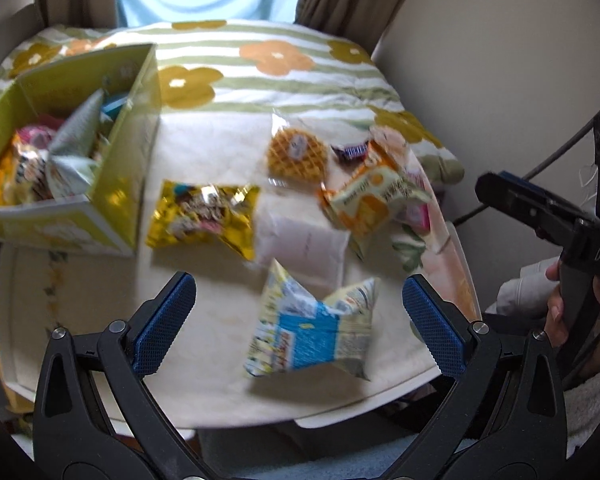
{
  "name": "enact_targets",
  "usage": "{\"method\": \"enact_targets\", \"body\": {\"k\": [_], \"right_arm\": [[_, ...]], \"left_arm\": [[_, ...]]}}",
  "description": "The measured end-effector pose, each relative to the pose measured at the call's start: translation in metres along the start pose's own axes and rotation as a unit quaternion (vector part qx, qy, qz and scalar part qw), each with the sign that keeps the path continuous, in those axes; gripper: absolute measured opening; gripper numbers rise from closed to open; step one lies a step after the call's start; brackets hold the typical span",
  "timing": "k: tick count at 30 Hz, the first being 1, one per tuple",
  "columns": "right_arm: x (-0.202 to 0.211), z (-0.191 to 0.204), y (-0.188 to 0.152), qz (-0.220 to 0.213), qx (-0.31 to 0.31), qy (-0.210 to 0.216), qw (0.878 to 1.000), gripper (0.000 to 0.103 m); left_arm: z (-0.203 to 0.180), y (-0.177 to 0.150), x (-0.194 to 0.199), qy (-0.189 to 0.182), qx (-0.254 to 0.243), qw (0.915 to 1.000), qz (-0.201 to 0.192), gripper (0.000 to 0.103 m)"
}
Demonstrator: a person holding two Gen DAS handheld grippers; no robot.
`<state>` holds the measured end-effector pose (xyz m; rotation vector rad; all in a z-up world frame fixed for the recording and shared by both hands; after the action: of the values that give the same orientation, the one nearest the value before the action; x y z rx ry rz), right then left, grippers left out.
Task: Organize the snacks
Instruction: 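Move the left tool to the blue-white bag on the table, then grasp the blue-white bag with the left tool while the right tool grasps the green chip bag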
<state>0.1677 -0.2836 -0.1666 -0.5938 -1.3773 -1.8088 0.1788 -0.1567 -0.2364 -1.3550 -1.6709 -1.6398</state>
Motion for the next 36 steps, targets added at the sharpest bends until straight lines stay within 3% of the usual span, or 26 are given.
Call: {"method": "enact_targets", "body": {"k": [8,17,20,30,36], "right_arm": [[-0.027,-0.025,-0.026,0.033,-0.019,0.024,0.999,0.103],[-0.062,-0.044,-0.047,0.053,-0.048,0.038,0.997,0.103],[-0.072,-0.045,-0.051,0.053,-0.047,0.041,0.997,0.103],[-0.109,-0.054,-0.047,0.044,-0.075,0.047,0.995,0.103],[-0.118,-0.057,-0.042,0.031,-0.076,0.046,0.996,0.103]], "left_arm": [[-0.031,-0.042,-0.057,0.015,-0.023,0.9976,0.063,0.103],[-0.035,-0.056,-0.101,0.047,-0.038,0.9952,0.077,0.103],[-0.030,-0.056,-0.109,0.068,-0.043,0.9940,0.074,0.103],[-0.022,-0.057,-0.125,0.085,-0.050,0.9927,0.069,0.103],[-0.009,-0.059,-0.127,0.090,-0.041,0.9924,0.074,0.084]]}}
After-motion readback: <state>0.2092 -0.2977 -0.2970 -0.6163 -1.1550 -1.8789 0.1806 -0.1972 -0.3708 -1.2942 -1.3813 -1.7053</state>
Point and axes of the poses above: each gripper's, at about its wrist camera, not at the fingertips, and x roughly against the way its jaws point, z to its left, y to its top, the point moved 7 cm from there along -x, roughly the way its jaws point, and after that the axes turned 5 degrees about -x, right-handed, at the moved point
